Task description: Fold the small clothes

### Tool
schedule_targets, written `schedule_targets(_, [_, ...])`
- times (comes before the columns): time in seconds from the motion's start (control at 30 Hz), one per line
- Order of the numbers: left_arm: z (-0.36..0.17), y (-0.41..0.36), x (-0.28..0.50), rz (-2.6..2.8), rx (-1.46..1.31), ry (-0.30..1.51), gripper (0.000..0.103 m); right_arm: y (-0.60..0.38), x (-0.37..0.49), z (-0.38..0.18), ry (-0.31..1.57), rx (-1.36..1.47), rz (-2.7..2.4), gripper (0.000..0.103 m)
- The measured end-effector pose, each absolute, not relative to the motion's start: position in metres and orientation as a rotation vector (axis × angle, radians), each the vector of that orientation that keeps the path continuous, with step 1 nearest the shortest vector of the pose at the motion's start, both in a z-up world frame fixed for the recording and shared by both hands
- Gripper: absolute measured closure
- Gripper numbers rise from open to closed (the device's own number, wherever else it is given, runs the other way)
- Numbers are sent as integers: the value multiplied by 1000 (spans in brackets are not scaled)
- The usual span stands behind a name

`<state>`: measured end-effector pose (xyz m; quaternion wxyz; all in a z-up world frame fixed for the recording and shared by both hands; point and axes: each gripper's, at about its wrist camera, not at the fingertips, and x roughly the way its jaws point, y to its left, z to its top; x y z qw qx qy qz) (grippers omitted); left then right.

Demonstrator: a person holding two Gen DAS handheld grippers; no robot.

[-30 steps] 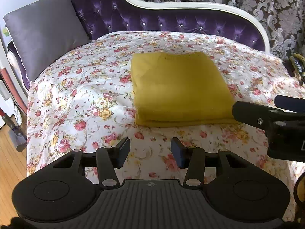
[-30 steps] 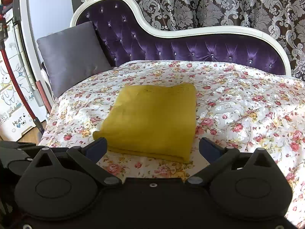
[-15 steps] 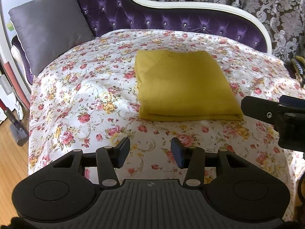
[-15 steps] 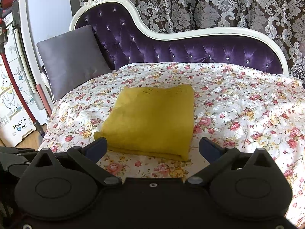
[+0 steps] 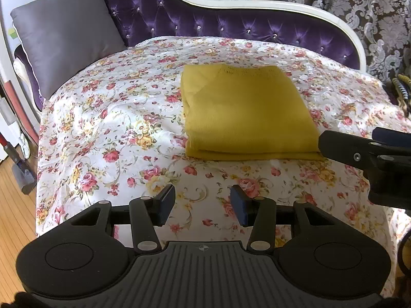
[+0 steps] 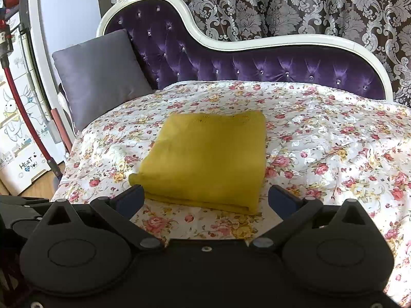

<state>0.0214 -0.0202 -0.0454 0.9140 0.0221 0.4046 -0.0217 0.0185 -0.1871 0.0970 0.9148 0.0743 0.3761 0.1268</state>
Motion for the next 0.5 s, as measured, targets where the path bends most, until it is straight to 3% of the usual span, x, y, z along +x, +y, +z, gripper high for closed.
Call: schedule_targets(0.5, [-47,-20,22,-45,35,839,57,-186,19,96,787,153,262,1])
